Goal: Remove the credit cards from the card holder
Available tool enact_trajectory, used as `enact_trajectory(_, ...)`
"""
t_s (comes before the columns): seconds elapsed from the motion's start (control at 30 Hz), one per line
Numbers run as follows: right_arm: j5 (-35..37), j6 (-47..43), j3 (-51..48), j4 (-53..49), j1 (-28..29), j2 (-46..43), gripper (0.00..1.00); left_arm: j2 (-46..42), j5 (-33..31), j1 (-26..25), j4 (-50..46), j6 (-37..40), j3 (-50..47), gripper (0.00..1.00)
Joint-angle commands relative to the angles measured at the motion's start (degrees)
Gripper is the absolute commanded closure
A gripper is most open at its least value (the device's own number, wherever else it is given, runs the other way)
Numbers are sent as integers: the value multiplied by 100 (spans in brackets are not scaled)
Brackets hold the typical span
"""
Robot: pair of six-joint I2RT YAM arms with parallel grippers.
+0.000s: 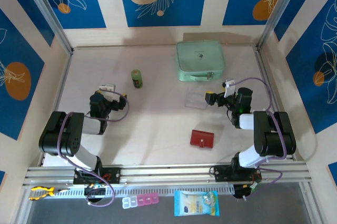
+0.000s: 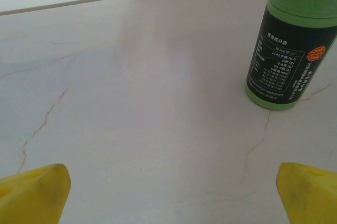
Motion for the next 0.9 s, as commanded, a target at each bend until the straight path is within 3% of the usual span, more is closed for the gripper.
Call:
enact_trajectory(0.0, -141, -102, -36, 173, -7, -1, 1, -33, 151, 65, 117, 104, 82, 0)
enact_trajectory(0.7, -150, -92, -47, 174, -19, -1, 1, -37, 140, 65, 124, 94, 75, 0)
enact_trajectory(0.87, -146, -92, -40, 178, -17, 0, 1, -29, -281, 60, -97, -57, 196, 0)
